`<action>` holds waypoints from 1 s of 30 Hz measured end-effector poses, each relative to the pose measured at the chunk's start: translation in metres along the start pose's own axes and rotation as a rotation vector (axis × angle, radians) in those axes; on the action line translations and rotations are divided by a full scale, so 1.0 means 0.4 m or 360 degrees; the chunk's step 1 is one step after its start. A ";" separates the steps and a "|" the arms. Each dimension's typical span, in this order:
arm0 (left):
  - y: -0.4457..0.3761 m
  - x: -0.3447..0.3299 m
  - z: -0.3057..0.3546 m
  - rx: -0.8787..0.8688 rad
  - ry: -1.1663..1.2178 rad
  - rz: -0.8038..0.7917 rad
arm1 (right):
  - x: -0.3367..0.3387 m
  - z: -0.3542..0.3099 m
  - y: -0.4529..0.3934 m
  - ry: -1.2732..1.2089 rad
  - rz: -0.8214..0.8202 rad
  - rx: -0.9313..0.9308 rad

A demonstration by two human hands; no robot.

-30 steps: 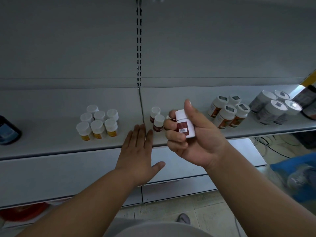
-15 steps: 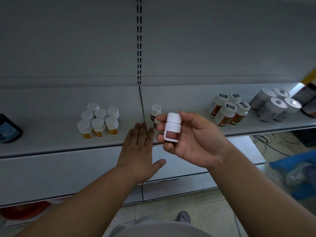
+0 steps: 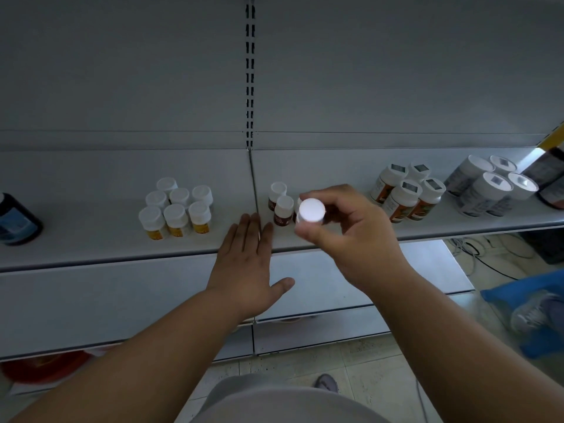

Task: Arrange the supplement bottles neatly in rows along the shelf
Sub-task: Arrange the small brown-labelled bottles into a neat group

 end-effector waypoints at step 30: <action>0.793 -0.005 -0.254 0.1734 0.0970 0.0657 | -0.671 -0.166 0.253 0.0193 -0.1634 0.0366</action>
Point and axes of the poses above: each hand's wrist, its own y-axis away from the middle knuckle, its own x-axis out of the back of the hand, z = x × y, the point moved 10 cm from there along -y, towards the middle knuckle, and after that the axes turned 6 degrees about -y, right-handed, at the moved point
